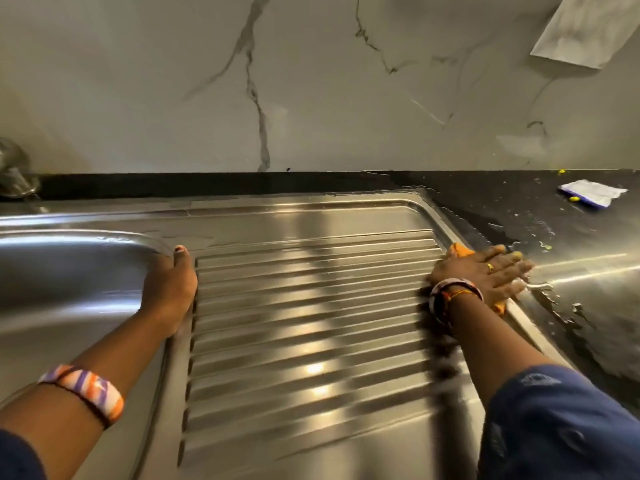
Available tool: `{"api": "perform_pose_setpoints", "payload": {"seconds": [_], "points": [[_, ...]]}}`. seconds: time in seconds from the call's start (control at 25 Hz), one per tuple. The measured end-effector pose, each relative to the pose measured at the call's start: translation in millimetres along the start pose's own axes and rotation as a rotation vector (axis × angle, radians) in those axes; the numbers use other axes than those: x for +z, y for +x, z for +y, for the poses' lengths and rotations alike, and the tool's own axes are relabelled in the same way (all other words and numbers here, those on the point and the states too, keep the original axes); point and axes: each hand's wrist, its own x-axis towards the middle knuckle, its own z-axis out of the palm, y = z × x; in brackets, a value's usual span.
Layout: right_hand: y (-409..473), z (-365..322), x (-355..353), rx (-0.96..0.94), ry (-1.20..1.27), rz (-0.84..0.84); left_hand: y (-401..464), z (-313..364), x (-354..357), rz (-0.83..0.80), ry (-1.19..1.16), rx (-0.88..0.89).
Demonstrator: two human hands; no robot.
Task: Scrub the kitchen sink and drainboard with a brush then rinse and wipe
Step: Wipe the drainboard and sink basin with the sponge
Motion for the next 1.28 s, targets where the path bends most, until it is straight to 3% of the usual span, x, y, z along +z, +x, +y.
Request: {"api": "perform_pose_setpoints", "payload": {"seconds": [0.28, 0.48, 0.8, 1.08, 1.28], "points": [[43.7, -75.5, 15.2, -0.358, -0.104, -0.127, 10.5, -11.3, 8.5, 0.03, 0.026, 0.011], [52.3, -103.4, 20.1, -0.566, -0.137, -0.2, 9.0, -8.5, 5.8, 0.046, -0.229, -0.019], [-31.9, -136.7, 26.4, -0.838, -0.138, -0.282, 12.8, -21.7, -0.7, -0.042, -0.668, -0.113], [-105.8, -166.1, 32.9, -1.012, -0.109, -0.326, 16.7, -24.6, -3.6, -0.131, -0.821, -0.081], [-161.1, -192.2, 42.6, -1.27, -0.094, -0.331, 16.7, -26.9, -1.6, -0.135, -0.848, -0.029]]}}
